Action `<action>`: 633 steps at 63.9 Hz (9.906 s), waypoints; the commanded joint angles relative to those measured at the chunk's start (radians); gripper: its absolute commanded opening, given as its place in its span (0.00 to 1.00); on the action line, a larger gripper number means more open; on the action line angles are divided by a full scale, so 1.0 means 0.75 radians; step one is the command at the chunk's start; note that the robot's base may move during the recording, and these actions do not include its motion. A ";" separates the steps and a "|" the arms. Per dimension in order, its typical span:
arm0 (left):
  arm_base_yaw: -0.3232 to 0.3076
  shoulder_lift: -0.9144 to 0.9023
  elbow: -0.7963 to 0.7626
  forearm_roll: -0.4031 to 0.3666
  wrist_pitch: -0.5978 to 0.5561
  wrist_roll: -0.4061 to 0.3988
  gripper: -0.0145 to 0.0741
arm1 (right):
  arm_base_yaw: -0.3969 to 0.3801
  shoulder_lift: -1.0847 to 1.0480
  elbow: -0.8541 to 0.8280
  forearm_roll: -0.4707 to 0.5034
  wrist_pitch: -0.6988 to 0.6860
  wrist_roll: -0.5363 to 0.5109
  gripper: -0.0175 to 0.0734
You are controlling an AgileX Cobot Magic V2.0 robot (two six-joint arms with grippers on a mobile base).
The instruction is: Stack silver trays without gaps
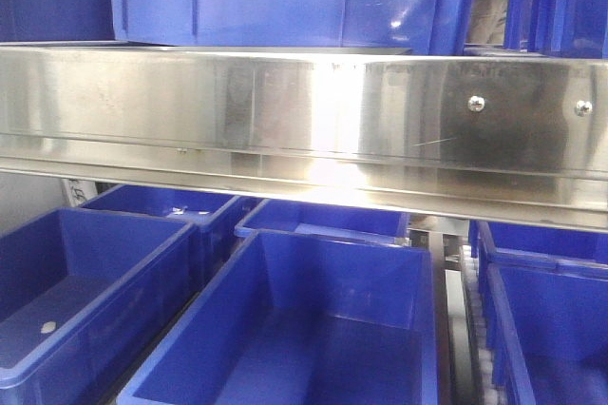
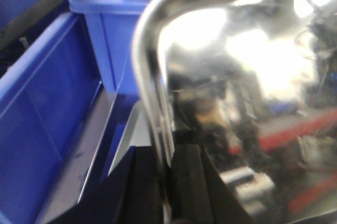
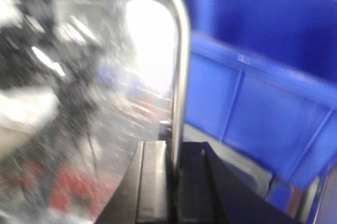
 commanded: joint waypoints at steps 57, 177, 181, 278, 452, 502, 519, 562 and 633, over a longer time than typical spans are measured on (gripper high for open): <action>0.192 0.328 -0.006 -0.130 -0.402 -0.031 0.15 | 0.013 0.252 -0.010 0.005 -0.048 0.092 0.12; 0.192 0.495 -0.221 -0.238 0.059 0.104 0.59 | -0.092 0.251 -0.015 0.181 0.058 0.187 0.43; 0.192 0.495 -0.221 -0.238 0.059 0.104 0.59 | -0.092 0.251 -0.015 0.187 0.058 0.187 0.61; 0.192 0.387 -0.221 -0.239 0.105 0.104 0.18 | -0.090 0.247 -0.015 0.241 -0.211 0.187 0.11; 0.616 -1.776 1.954 -0.492 -0.974 0.195 0.18 | -0.090 0.247 -0.015 0.241 -0.362 0.187 0.11; 0.616 -1.776 1.954 -0.697 -0.974 0.632 0.18 | -0.090 0.247 -0.015 0.241 -0.362 0.187 0.11; 0.616 -1.776 1.954 -0.697 -0.974 0.632 0.18 | -0.090 0.247 -0.015 0.241 -0.362 0.187 0.11; 0.616 -1.776 1.954 -0.697 -0.974 0.632 0.18 | 0.056 0.197 -0.009 0.198 -0.213 -0.084 0.11; 0.616 -1.776 1.954 -0.696 -0.981 0.632 0.18 | -0.599 -1.696 1.553 -0.097 -0.587 -0.138 0.11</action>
